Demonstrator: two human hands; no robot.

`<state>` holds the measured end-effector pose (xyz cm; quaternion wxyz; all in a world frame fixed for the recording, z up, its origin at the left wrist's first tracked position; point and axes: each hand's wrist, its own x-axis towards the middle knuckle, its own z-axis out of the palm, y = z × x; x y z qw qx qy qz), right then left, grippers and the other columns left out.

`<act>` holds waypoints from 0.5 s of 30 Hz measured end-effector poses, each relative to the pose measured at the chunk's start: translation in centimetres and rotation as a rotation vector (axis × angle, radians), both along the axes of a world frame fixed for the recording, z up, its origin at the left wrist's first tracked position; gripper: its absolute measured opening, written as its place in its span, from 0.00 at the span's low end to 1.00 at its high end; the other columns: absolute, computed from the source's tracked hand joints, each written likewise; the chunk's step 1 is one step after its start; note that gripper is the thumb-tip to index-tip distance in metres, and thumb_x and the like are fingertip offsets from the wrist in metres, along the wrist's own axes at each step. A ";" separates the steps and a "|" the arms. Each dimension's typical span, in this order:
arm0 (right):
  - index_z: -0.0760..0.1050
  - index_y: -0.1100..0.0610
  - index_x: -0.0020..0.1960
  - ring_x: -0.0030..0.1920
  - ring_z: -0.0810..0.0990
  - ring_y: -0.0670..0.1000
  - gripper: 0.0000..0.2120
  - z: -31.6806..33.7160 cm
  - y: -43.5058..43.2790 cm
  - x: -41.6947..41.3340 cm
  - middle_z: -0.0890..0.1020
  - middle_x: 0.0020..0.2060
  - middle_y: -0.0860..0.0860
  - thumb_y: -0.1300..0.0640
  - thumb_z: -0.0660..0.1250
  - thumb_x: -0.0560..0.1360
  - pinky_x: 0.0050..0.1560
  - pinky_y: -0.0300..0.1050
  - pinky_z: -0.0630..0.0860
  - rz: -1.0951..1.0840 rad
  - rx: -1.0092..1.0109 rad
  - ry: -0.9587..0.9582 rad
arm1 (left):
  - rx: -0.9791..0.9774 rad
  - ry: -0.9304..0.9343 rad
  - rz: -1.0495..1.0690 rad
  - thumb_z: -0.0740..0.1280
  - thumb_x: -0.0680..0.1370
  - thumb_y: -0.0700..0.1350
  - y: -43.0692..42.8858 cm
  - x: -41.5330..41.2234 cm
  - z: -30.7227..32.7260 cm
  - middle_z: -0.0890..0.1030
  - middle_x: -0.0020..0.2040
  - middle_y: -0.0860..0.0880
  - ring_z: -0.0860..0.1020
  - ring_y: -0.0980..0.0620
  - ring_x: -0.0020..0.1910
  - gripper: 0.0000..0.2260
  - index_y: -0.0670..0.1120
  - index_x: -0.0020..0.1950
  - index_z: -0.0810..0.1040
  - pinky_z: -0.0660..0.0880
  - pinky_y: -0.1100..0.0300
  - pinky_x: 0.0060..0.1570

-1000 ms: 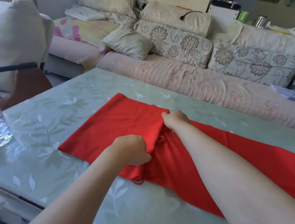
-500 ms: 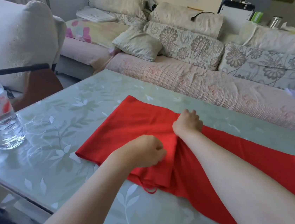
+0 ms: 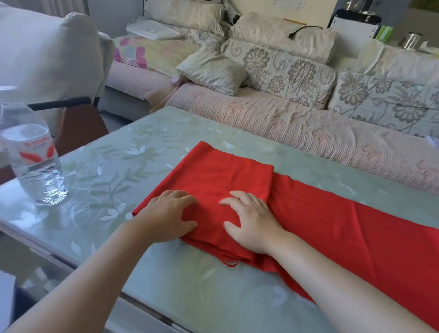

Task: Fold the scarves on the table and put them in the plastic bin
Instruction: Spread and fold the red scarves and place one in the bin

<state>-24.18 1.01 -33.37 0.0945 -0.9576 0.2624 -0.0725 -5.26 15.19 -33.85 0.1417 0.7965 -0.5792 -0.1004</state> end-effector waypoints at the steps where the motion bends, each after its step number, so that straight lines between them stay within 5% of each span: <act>1: 0.74 0.45 0.67 0.71 0.67 0.53 0.24 0.3 0.5 -0.8 0.71 0.69 0.49 0.53 0.65 0.71 0.72 0.48 0.61 0.060 -0.015 -0.036 | -0.003 0.024 -0.027 0.66 0.71 0.57 0.6 0.1 0.3 0.69 0.70 0.56 0.64 0.51 0.71 0.26 0.60 0.69 0.70 0.63 0.49 0.70; 4: 0.77 0.42 0.59 0.60 0.71 0.49 0.29 1.0 1.0 -3.3 0.74 0.58 0.43 0.62 0.59 0.62 0.66 0.49 0.68 0.182 -0.044 0.011 | 0.017 0.029 -0.061 0.63 0.63 0.53 2.4 0.4 0.9 0.71 0.63 0.59 0.67 0.53 0.63 0.27 0.62 0.63 0.74 0.68 0.55 0.63; 8: 0.72 0.40 0.68 0.68 0.66 0.46 0.35 1.7 1.1 -5.8 0.70 0.67 0.42 0.68 0.59 0.67 0.69 0.45 0.63 0.194 -0.069 0.215 | -0.027 0.007 -0.006 0.65 0.65 0.37 3.5 1.1 1.1 0.73 0.57 0.58 0.70 0.53 0.60 0.25 0.59 0.58 0.79 0.73 0.54 0.56; 11: 0.74 0.41 0.69 0.72 0.68 0.45 0.27 1.6 1.3 -6.1 0.71 0.72 0.43 0.63 0.61 0.75 0.70 0.44 0.62 0.192 -0.110 0.164 | -0.082 -0.018 0.053 0.63 0.67 0.33 3.8 1.5 0.8 0.76 0.53 0.56 0.71 0.52 0.57 0.23 0.57 0.53 0.81 0.74 0.52 0.53; 15: 0.81 0.46 0.63 0.67 0.75 0.42 0.18 1.9 1.8 -6.0 0.80 0.65 0.44 0.55 0.63 0.76 0.69 0.46 0.69 0.156 0.002 0.015 | -0.256 0.025 0.115 0.64 0.68 0.29 4.2 2.1 0.7 0.81 0.45 0.50 0.78 0.46 0.49 0.17 0.48 0.44 0.85 0.76 0.55 0.47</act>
